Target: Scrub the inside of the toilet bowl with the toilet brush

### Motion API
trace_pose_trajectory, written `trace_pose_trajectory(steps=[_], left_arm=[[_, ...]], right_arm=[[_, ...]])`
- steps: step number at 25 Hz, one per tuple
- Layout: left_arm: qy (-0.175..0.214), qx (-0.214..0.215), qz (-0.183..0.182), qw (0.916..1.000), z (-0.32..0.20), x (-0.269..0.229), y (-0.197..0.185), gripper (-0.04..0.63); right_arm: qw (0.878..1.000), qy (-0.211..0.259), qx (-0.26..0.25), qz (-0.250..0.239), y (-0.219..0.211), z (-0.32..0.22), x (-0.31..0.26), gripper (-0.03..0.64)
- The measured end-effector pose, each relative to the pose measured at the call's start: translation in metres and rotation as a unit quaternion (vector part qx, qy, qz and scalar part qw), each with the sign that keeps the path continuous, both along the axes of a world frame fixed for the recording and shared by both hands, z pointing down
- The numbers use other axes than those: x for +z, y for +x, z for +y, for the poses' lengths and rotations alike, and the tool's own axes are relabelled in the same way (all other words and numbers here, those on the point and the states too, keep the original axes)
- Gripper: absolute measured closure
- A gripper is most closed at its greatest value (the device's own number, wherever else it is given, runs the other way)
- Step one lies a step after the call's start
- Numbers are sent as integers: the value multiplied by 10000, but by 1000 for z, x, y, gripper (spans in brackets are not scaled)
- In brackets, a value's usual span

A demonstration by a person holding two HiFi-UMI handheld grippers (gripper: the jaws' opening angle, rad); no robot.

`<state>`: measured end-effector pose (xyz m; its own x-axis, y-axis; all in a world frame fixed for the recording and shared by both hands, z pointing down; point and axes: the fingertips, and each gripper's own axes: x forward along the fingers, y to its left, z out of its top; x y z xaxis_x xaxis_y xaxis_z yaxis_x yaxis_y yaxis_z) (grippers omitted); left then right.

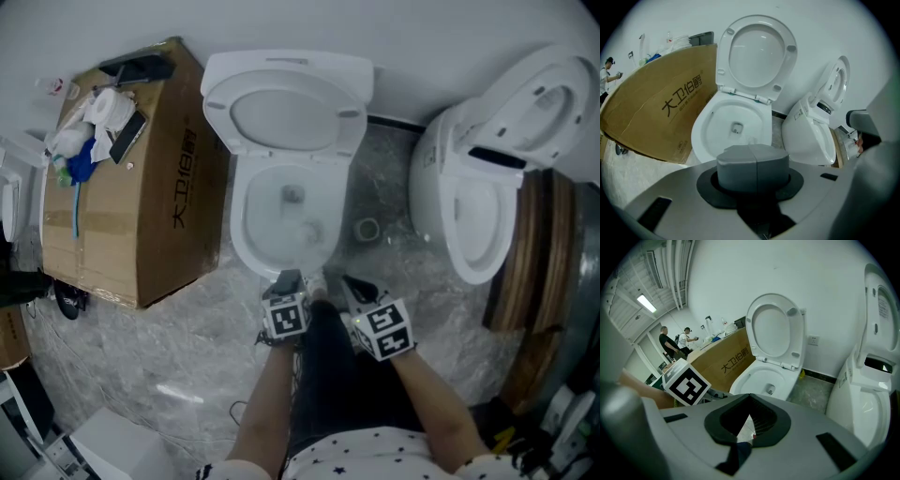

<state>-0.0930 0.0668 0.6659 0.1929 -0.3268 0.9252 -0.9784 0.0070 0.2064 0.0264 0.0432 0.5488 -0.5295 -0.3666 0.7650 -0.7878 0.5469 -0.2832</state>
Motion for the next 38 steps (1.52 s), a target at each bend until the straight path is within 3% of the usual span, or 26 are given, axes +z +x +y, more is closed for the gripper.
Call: trace_pose_trajectory(steps=[38], left_arm=[[268,493,112,9984,-113,11,8,439]], right_arm=[[9994,-287,168,-5,1,-24,28,611]])
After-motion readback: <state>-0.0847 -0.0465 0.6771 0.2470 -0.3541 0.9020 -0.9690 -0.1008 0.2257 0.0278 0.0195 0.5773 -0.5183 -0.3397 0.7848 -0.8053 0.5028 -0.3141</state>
